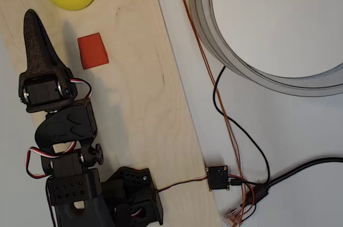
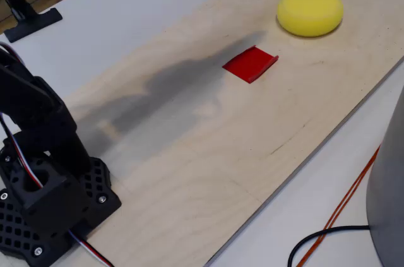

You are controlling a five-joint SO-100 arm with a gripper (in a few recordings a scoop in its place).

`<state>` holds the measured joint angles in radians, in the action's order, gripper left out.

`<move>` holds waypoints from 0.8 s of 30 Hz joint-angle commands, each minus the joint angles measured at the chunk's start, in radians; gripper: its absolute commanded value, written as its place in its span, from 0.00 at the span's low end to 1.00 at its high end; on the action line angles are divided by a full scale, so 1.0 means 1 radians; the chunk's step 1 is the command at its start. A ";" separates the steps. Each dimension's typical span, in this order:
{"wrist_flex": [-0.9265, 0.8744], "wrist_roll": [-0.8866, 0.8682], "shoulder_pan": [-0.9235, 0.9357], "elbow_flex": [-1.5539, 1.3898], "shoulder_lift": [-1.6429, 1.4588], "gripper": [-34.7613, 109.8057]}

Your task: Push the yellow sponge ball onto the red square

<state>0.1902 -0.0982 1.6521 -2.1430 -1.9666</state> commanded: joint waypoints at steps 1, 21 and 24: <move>0.341 -0.018 0.017 -0.094 0.301 0.24; -0.267 -0.041 0.028 0.476 0.503 0.33; -0.333 -0.035 0.028 0.594 0.584 0.35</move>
<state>-0.0828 -0.1243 1.6720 -1.6521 -1.4113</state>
